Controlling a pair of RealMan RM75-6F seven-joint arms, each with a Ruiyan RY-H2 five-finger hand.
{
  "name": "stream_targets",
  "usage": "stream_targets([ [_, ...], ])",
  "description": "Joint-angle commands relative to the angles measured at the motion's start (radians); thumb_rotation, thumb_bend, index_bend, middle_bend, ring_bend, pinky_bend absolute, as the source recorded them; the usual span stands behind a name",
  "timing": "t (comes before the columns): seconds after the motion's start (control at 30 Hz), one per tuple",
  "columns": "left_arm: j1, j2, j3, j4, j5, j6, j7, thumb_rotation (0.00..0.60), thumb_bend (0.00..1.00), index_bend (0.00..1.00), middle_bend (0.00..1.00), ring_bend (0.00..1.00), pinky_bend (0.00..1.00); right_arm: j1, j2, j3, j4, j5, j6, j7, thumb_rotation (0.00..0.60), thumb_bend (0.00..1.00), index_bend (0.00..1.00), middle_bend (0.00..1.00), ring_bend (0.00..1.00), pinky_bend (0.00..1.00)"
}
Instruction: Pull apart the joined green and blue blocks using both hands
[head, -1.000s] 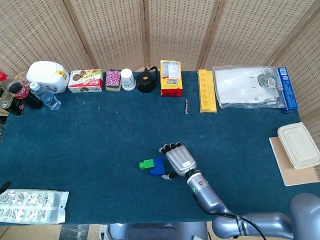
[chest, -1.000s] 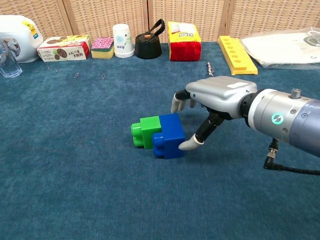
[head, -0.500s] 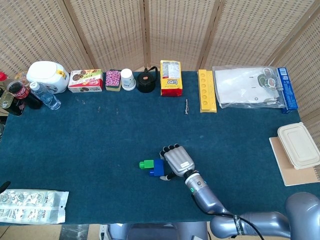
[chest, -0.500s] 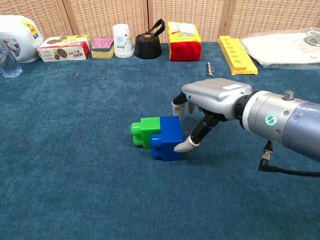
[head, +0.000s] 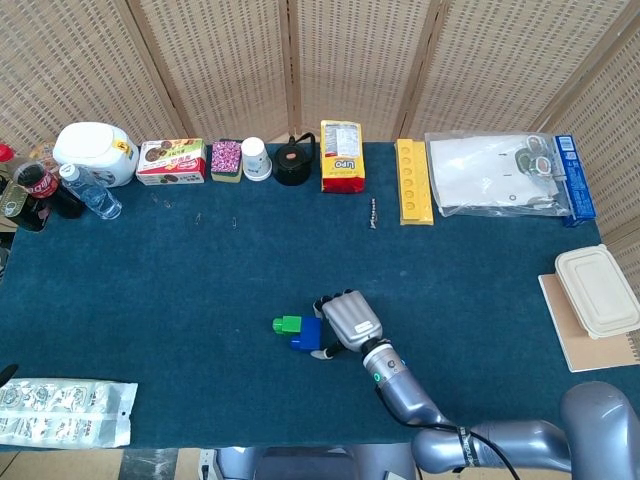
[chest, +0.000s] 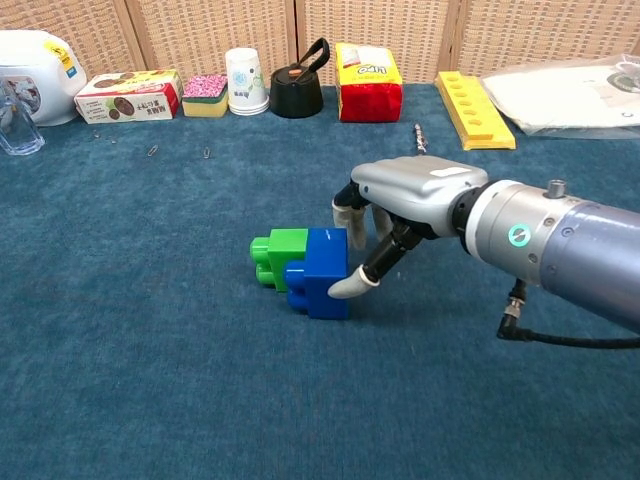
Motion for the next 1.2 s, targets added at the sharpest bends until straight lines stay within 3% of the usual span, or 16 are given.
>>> stream_targets([
  [0.03,0.0,0.001,-0.001,-0.002,0.0,0.0,0.001,0.6,0.13,0.15,0.14,0.04,0.18,-0.001,0.006,0.006,-0.001,-0.001,-0.008,0.024,0.372,0.21,0.54,0.5,0.56,0.48],
  [0.3,-0.022,0.012,0.005,-0.031,0.044,-0.018,0.039,0.6,0.13,0.15,0.14,0.04,0.18,-0.032,0.094,0.039,-0.09,0.006,-0.052,0.178,0.377,0.21,0.55,0.51,0.57,0.49],
  [0.6,-0.105,0.025,0.009,-0.144,0.169,-0.096,0.15,0.6,0.13,0.15,0.14,0.04,0.18,-0.097,0.313,0.1,-0.251,0.021,-0.206,0.495,0.372,0.21,0.55,0.51,0.58,0.49],
  [0.8,-0.181,0.034,0.0,-0.218,0.244,-0.186,0.233,0.6,0.17,0.19,0.14,0.07,0.18,-0.125,0.393,0.12,-0.303,-0.004,-0.285,0.646,0.373,0.21,0.55,0.51,0.58,0.49],
  [0.83,-0.228,0.031,-0.008,-0.249,0.284,-0.246,0.272,0.6,0.18,0.19,0.14,0.07,0.18,-0.138,0.411,0.131,-0.319,-0.009,-0.305,0.703,0.373,0.21,0.55,0.51,0.58,0.49],
  [0.97,-0.308,0.009,-0.043,-0.319,0.259,-0.364,0.342,0.6,0.18,0.22,0.15,0.12,0.19,-0.166,0.453,0.146,-0.329,-0.082,-0.342,0.806,0.372,0.21,0.55,0.51,0.58,0.49],
  [1.2,-0.43,-0.035,-0.124,-0.407,0.11,-0.519,0.392,0.6,0.18,0.3,0.28,0.3,0.32,-0.204,0.473,0.128,-0.328,-0.194,-0.299,0.865,0.374,0.21,0.56,0.51,0.59,0.49],
])
